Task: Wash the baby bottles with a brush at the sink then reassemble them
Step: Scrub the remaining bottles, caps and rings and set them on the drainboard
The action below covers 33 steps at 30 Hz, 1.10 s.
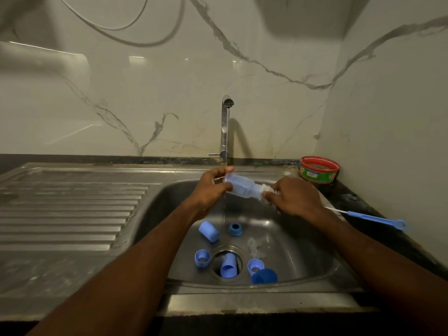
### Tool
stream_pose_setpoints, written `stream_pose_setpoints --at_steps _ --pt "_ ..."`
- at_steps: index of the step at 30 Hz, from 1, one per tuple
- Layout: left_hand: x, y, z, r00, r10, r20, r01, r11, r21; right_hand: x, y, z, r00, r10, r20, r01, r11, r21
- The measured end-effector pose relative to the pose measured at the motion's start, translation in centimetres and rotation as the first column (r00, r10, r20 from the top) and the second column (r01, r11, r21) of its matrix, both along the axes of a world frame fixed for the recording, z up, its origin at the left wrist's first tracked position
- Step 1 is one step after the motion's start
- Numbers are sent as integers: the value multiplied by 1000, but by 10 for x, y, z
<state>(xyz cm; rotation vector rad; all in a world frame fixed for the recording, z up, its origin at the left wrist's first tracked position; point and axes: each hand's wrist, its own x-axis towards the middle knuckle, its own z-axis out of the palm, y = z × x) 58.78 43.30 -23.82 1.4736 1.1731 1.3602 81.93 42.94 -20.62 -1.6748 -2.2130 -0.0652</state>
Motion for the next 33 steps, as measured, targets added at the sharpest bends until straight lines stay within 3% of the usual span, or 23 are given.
stream_pose_setpoints --at_steps 5,8,12,15,17,19,22,25,29,31,33 --pt "2 -1 10 909 242 338 -203 968 -149 -7 -10 9 990 94 107 -116 968 224" --pt "1 -5 8 908 348 234 -316 935 -162 -11 -14 12 980 159 120 -189 929 317" --pt "0 -9 5 964 244 104 -219 954 -207 -9 -11 13 983 111 147 -151 943 296" --pt "-1 -7 5 992 46 116 -43 999 -29 -4 -5 11 995 -14 103 -3 987 161" --pt "2 -6 6 994 -22 106 17 999 45 -4 -5 8 994 -18 110 9 997 75" --pt "5 -6 9 984 13 179 -21 999 41 -6 -8 8 992 10 124 -19 997 71" --pt "6 -6 15 930 147 337 -151 988 -16 -12 -13 12 987 45 151 -74 979 191" --pt "4 -4 12 933 227 279 -228 973 -27 -14 -15 13 982 111 156 -157 934 320" --pt "-4 -5 2 955 221 197 -182 963 -199 -5 -17 18 981 155 119 -191 885 425" --pt "-9 -3 -1 975 147 167 -118 978 -171 -3 -13 16 986 70 153 -126 910 396" --pt "-9 -1 0 987 86 132 -77 995 -70 -6 -6 9 984 -24 175 -24 964 264"
